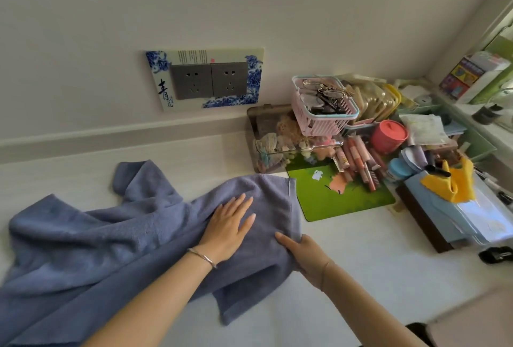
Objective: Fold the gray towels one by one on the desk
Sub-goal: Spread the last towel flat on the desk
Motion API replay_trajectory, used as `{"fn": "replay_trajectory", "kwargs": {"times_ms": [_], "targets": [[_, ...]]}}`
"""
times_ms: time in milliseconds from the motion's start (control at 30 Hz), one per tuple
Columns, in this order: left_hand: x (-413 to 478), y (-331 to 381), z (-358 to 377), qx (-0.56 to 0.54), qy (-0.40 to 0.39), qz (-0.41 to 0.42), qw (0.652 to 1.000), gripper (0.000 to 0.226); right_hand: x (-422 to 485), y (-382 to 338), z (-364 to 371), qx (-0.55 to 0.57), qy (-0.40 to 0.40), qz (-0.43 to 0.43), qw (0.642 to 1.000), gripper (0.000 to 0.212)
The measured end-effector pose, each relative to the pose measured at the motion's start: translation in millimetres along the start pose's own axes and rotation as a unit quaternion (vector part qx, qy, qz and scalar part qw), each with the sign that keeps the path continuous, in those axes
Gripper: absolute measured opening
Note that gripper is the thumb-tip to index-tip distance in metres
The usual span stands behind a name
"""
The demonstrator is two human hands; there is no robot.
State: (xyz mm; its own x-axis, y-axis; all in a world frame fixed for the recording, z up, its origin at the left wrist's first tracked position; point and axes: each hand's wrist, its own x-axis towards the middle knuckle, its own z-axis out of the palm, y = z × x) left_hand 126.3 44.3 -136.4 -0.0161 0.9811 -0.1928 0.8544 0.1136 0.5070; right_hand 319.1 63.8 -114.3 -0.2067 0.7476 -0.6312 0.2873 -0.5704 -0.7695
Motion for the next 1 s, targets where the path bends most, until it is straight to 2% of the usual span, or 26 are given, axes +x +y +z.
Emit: {"fn": "replay_trajectory", "kwargs": {"times_ms": [33,100,200,233,267,333,400,567,700,767,833,900,1000], "targets": [[1.2,-0.3,-2.7,-0.025,0.014,-0.005,1.0,0.066,1.2,-5.9,-16.8,0.005,0.005,-0.012,1.0,0.029],[3.2,-4.9,-7.4,-0.046,0.007,-0.036,0.998,0.057,7.7,-21.0,-57.1,-0.037,0.068,-0.05,0.996,0.038],[1.8,-12.3,0.2,0.048,-0.051,-0.061,0.996,0.058,15.8,-24.0,-100.8,-0.099,0.233,-0.081,0.964,0.027],[-0.4,-12.2,5.1,0.072,-0.06,-0.059,0.994,0.062,14.7,-18.1,-104.2,-0.109,0.246,-0.071,0.961,0.024],[-2.1,-10.6,8.8,0.084,-0.059,-0.058,0.993,0.073,12.4,-11.9,-103.4,-0.135,0.231,-0.056,0.962,0.024],[-1.8,-8.4,15.0,0.095,-0.042,-0.05,0.993,0.11,11.1,3.9,-99.3,-0.198,0.201,-0.059,0.958,0.031],[-1.0,-7.8,21.5,0.121,-0.033,-0.044,0.991,0.124,11.4,19.9,-102.1,-0.223,0.204,-0.078,0.95,0.041],[-0.8,-3.0,35.0,0.133,-0.013,-0.031,0.991,0.117,5.1,21.5,-118.9,-0.307,0.198,-0.095,0.926,0.029],[-0.7,-1.1,41.0,0.143,0.01,-0.016,0.989,0.103,27.6,-8.1,-109.7,-0.315,0.239,-0.19,0.899,0.037],[-1.6,-2.2,43.1,0.152,0.021,-0.007,0.988,0.095,49.8,-23.9,-98.3,-0.316,0.232,-0.184,0.901,0.044],[-3.4,-6.0,46.7,0.149,0.031,-0.001,0.988,0.09,68.8,-30.2,-86.5,-0.294,0.218,-0.141,0.92,0.045],[-4.5,-9.5,49.7,0.148,0.044,0.004,0.988,0.085,77.9,-31.1,-78.6,-0.277,0.203,-0.132,0.93,0.037],[-2.9,-8.7,49.6,0.16,0.026,0.01,0.987,0.071,82.6,-29.3,-85.0,-0.274,0.23,-0.166,0.919,0.021]]}}
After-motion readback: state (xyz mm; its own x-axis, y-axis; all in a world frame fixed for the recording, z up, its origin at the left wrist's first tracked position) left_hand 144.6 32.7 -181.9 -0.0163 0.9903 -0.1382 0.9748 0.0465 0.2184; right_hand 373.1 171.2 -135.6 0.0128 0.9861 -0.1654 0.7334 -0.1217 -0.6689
